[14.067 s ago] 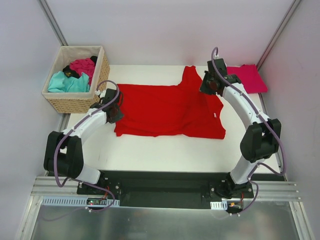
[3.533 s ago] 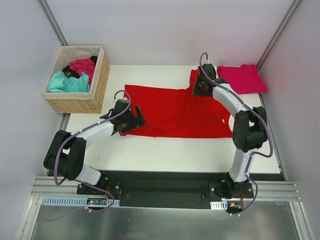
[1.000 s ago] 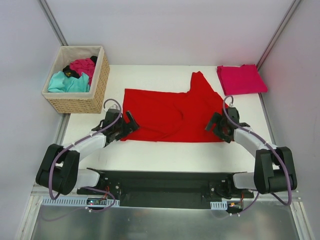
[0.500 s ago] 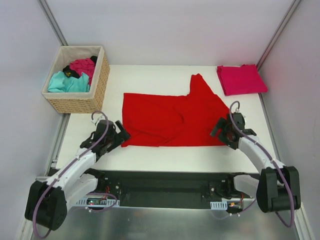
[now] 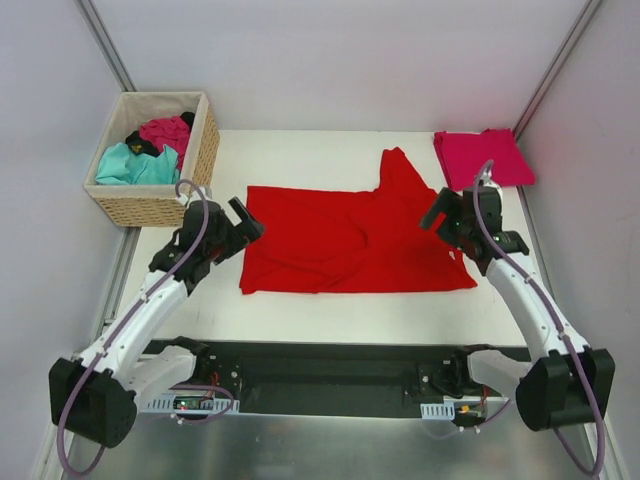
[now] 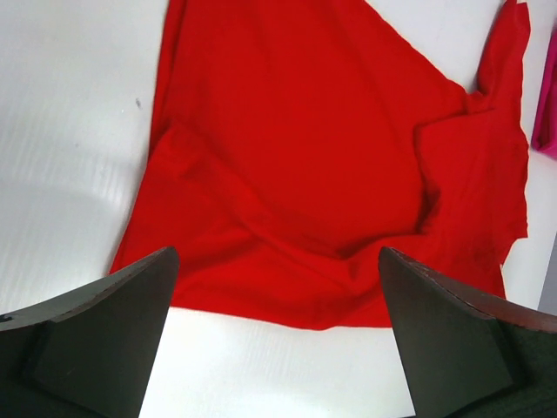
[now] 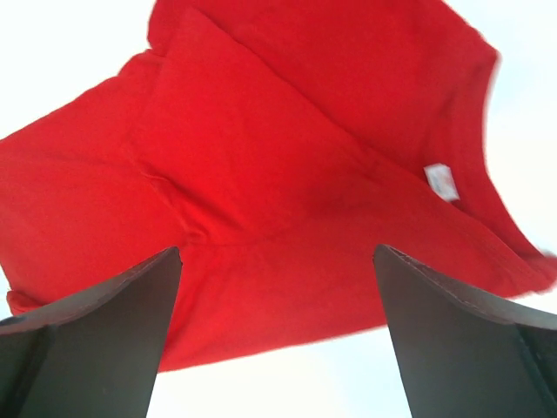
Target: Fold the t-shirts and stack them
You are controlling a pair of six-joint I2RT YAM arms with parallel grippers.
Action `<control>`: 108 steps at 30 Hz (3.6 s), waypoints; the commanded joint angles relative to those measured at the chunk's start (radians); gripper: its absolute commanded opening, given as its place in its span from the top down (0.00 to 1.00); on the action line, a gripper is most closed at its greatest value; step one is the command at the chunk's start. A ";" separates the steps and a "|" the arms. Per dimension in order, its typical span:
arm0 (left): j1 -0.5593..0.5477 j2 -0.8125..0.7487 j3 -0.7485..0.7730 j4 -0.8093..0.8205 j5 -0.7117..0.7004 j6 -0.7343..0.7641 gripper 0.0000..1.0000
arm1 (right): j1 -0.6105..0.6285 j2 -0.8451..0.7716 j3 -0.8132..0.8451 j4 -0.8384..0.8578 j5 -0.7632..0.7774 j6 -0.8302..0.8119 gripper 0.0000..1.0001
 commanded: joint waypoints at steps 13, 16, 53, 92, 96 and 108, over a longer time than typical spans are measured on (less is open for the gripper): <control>-0.017 0.488 0.260 0.198 0.093 0.113 0.01 | 0.048 0.525 0.321 0.167 -0.058 -0.010 0.03; -0.017 0.560 0.277 0.219 0.105 0.103 0.01 | 0.050 0.601 0.353 0.171 -0.076 -0.005 0.03; -0.066 0.052 -0.295 0.104 -0.011 0.004 0.01 | 0.238 0.141 -0.288 0.140 0.054 0.116 0.03; 0.065 0.734 0.487 -0.002 -0.033 0.110 0.04 | -0.087 1.025 0.953 0.022 -0.241 -0.061 0.02; 0.066 0.757 0.493 -0.002 -0.049 0.112 0.04 | -0.085 1.048 0.930 0.054 -0.247 -0.058 0.03; 0.126 0.907 0.562 0.006 -0.040 0.058 0.08 | -0.099 1.094 0.980 0.060 -0.257 -0.084 0.03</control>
